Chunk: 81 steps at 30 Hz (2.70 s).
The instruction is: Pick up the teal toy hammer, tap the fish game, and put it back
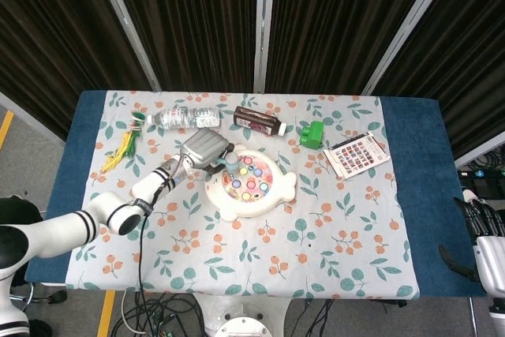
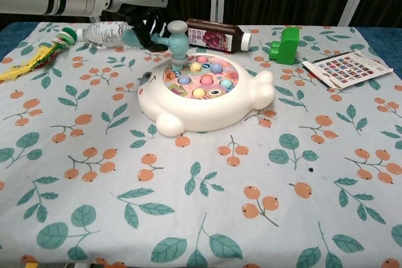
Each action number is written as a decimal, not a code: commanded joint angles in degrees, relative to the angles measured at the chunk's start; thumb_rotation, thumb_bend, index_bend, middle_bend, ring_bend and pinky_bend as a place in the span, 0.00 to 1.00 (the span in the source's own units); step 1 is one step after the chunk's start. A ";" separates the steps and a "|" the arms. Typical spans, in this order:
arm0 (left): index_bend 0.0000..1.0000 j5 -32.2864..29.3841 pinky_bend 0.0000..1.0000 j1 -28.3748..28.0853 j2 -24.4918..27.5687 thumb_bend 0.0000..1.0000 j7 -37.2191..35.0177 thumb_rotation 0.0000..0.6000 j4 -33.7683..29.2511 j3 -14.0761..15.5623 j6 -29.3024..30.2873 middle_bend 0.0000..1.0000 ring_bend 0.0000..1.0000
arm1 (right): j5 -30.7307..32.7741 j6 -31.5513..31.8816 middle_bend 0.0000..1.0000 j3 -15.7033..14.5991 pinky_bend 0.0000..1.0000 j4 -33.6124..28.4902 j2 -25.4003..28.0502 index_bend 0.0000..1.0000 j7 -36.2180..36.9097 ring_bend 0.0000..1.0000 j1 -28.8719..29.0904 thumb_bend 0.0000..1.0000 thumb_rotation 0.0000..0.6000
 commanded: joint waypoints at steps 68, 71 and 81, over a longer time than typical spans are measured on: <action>0.30 8.12 0.25 21.30 -2.71 0.36 -7.63 1.00 4.89 6.77 16.33 0.31 0.24 | -1.90 0.67 0.14 -0.03 0.00 -0.12 -0.31 0.00 -0.01 0.00 0.43 0.22 1.00; 0.24 8.03 0.23 21.55 -2.22 0.30 -7.22 1.00 3.98 6.44 16.76 0.26 0.19 | -2.03 0.90 0.14 -0.03 0.00 -0.09 -0.31 0.00 -0.01 0.00 0.36 0.22 1.00; 0.17 7.53 0.17 25.71 4.45 0.26 -8.41 1.00 -2.31 4.20 24.42 0.20 0.13 | -2.08 0.71 0.14 0.16 0.00 -0.19 0.44 0.00 0.28 0.00 0.67 0.22 1.00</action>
